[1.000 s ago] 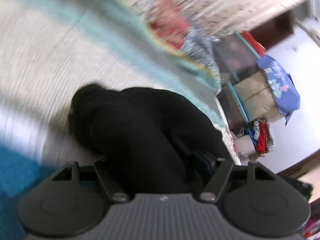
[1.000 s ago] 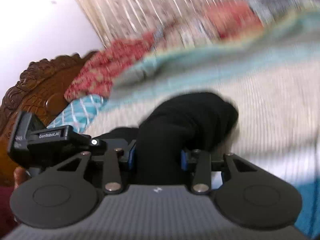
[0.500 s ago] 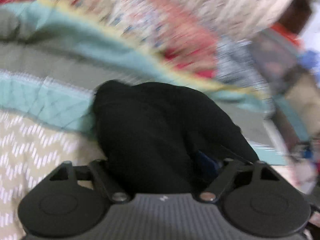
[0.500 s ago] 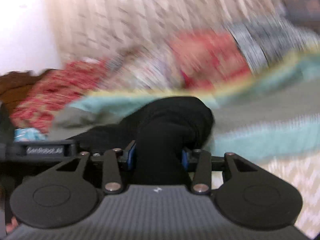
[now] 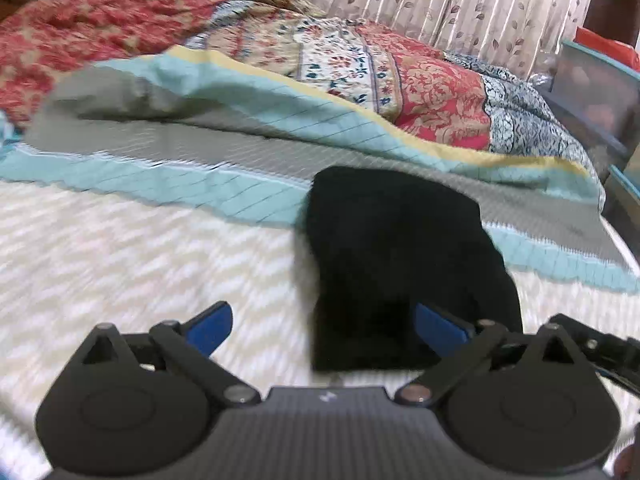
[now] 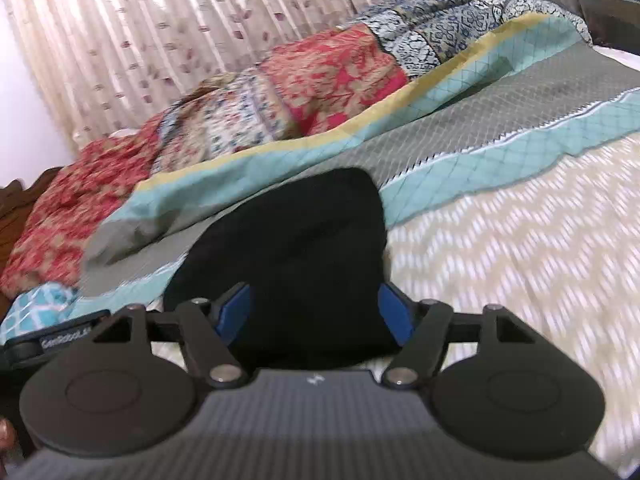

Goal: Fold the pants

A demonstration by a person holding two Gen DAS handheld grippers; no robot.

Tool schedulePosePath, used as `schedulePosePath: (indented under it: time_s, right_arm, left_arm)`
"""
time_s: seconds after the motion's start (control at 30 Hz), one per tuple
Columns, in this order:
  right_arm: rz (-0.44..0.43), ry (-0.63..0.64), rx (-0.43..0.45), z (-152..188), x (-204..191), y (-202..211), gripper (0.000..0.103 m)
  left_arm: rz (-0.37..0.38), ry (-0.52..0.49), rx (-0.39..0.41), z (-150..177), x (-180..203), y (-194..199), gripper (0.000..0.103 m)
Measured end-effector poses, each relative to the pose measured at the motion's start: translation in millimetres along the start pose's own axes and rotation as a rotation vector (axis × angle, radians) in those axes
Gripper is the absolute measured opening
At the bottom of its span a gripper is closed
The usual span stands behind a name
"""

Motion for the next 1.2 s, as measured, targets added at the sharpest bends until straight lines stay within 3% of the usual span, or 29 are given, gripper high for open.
schedulePosePath:
  time_s: [0.2, 0.53, 0.73, 0.87, 1.2]
  right_arm:
    - [0.012, 0.054, -0.040, 57, -28, 54, 0.078]
    - [-0.020, -0.026, -0.125, 130, -58, 122, 0.082]
    - [-0.026, -0.009, -0.128, 142, -74, 142, 0.082]
    - [-0.029, 0.006, -0.108, 145, -83, 148, 0.083]
    - [-0.046, 0.018, -0.077, 154, -96, 163, 0.085]
  left_arm:
    - [-0.106, -0.089, -0.016, 66, -24, 63, 0.103]
    - [-0.157, -0.089, -0.035, 129, -41, 148, 0.103]
    - [-0.168, -0.088, -0.005, 144, -47, 176, 0.103]
    - [-0.222, -0.113, 0.024, 153, -51, 188, 0.103]
    - [-0.275, -0.104, 0.065, 167, -64, 215, 0.103]
Point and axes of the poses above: each gripper's, at about its wrist camera, not at the fingertips, and y roughly against the way its jaws point, x to its right, z to its underside, the point moved 7 cm from there along -y, roughly the way its jaws point, and after that the axes turned 12 degrees about -z, right-handed, at the moved point
